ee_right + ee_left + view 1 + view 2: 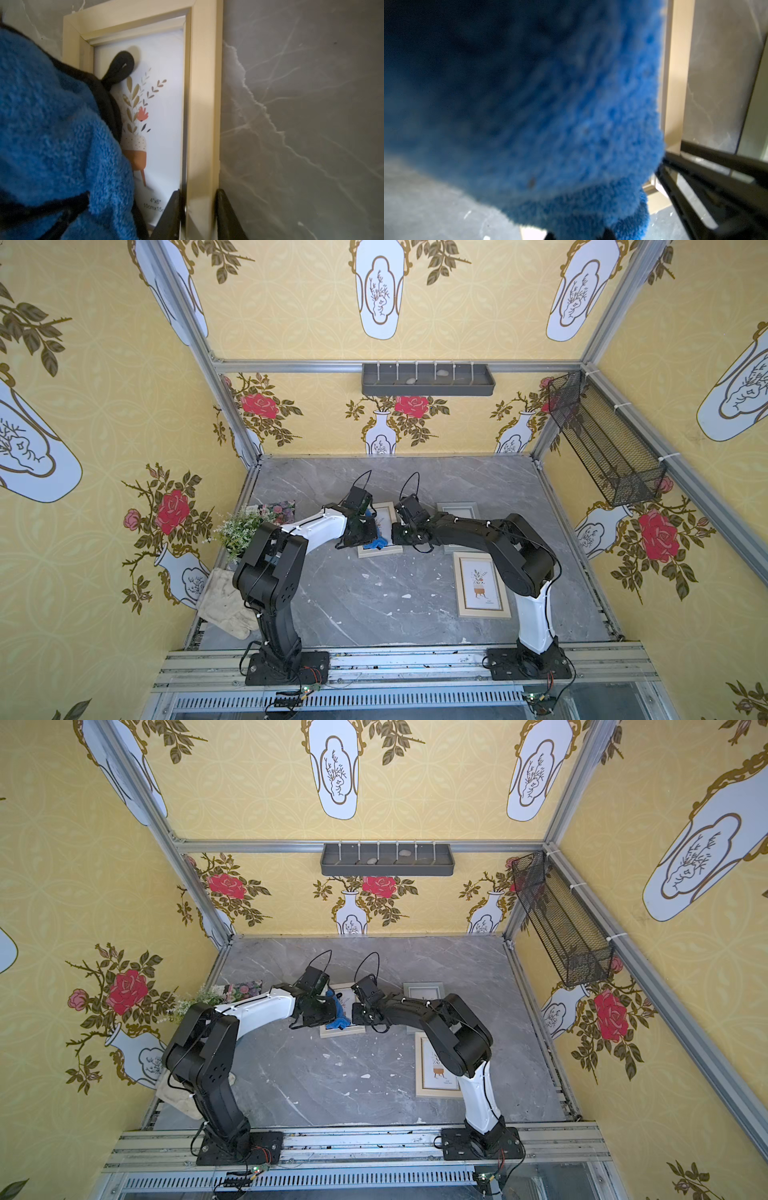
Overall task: Wipe the picture frame with a cloth
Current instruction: Wipe the dirt from the picture frame.
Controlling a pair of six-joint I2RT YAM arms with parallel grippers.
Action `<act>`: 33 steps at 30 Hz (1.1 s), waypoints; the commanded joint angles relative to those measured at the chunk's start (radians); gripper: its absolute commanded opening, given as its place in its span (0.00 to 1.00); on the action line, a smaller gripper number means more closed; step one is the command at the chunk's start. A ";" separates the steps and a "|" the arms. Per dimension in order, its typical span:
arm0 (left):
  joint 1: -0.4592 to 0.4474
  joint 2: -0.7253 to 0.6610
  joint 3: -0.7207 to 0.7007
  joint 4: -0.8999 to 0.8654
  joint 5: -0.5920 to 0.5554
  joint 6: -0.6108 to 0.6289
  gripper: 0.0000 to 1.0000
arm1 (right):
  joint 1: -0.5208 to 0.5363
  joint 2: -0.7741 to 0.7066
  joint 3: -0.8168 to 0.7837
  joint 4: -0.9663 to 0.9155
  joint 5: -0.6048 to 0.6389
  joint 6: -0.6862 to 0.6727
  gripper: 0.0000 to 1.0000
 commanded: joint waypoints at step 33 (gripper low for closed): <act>0.084 0.178 0.289 -0.103 -0.037 0.063 0.00 | -0.023 0.001 -0.010 -0.125 0.083 0.024 0.18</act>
